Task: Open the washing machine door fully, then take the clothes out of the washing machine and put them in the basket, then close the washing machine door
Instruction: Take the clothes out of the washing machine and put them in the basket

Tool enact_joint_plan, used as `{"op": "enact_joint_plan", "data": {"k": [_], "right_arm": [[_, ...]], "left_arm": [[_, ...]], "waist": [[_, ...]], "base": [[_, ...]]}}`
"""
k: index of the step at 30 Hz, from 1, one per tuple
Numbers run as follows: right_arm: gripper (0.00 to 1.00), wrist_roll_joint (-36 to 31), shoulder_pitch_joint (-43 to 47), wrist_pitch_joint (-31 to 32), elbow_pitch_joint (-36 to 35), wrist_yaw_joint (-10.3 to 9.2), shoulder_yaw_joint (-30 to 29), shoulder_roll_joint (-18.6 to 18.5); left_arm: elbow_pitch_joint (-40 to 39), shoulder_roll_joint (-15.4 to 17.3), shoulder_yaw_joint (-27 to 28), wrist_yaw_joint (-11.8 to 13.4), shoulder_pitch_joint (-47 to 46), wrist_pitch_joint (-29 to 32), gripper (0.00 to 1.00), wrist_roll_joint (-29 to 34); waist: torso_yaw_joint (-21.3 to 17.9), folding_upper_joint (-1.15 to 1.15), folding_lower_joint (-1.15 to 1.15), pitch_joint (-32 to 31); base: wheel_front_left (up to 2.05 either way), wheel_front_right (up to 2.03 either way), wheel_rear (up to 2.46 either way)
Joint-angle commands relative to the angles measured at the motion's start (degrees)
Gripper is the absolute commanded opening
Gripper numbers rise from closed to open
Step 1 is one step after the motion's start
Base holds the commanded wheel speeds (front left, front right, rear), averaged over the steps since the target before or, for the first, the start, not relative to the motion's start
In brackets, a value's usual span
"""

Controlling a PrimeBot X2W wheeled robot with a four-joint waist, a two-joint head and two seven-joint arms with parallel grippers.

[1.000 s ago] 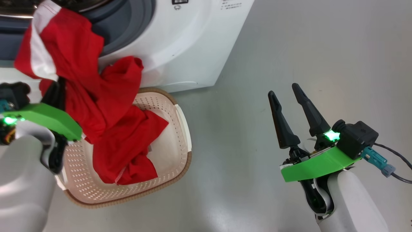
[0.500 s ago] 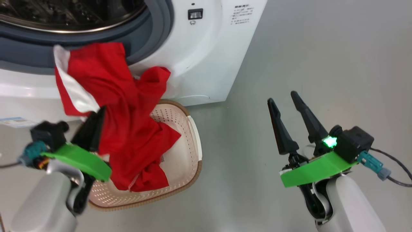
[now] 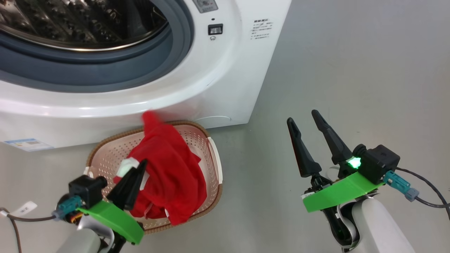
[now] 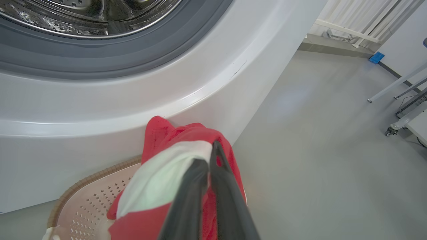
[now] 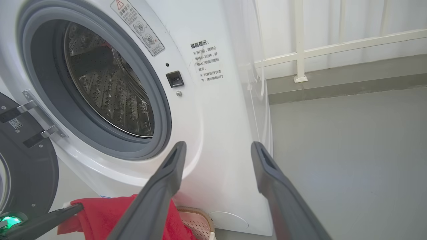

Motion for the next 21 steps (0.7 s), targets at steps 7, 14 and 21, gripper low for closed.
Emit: {"op": "enact_joint_plan", "data": {"k": [7,14,21], "right_arm": [[1.0,0.47,1.4,-0.27,-1.03,0.09,1.73,0.63],[1.0,0.04,0.68,-0.27,-1.19,0.09,2.28,0.63],[1.0,-0.15,-0.11,-0.27,-1.71,0.09,2.46,0.63]], "left_arm": [[7.14,1.55,-2.11,-0.17,-2.15,-0.53,0.0,-2.07],[18.47,-0.26,-8.29,-0.17,-7.65,-0.53,0.0,-7.4],[26.9,-0.54,-14.18,-0.17,-13.2,-0.48,0.0,-13.98]], "waist": [[-1.08,0.0,0.0,-0.31],[-2.27,0.0,0.0,1.32],[-3.72,0.0,0.0,3.92]], "base": [[0.0,0.0,0.0],[0.0,0.0,0.0],[0.0,0.0,0.0]]}}
